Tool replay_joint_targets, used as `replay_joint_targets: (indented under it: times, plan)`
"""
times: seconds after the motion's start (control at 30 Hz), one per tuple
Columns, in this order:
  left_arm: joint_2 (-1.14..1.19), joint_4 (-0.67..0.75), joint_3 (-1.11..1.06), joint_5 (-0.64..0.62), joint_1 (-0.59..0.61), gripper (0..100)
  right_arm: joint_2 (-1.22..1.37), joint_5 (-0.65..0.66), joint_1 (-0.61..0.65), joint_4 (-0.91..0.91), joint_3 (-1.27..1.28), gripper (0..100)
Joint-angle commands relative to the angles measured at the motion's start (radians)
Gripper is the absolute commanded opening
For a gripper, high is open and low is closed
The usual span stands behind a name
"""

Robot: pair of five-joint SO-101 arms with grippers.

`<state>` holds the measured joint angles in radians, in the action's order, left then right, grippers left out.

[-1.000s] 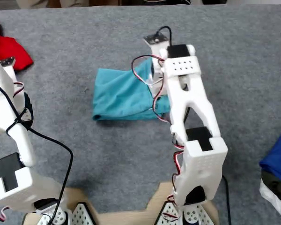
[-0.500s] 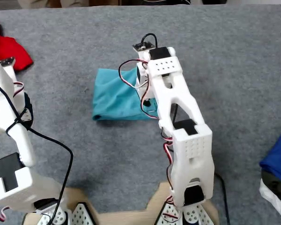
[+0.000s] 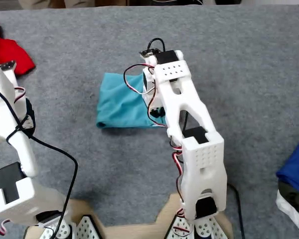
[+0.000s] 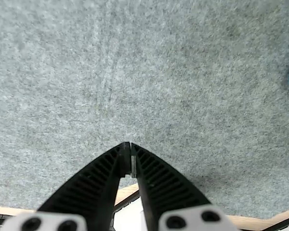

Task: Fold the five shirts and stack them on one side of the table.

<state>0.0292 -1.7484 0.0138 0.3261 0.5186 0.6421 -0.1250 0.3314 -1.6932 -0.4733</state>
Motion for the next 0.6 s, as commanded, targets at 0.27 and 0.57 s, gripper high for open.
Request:
replay_joint_targets:
  times: [0.27,0.57]
  plan:
    - [-0.051,-0.009,0.003,0.009,0.011,2,-0.005,-0.006,-0.047,-0.029,-0.107,3.1]
    - [-0.051,-0.009,0.003,0.009,0.006,2,-0.005,-0.006,-0.087,-0.081,-0.179,3.1]
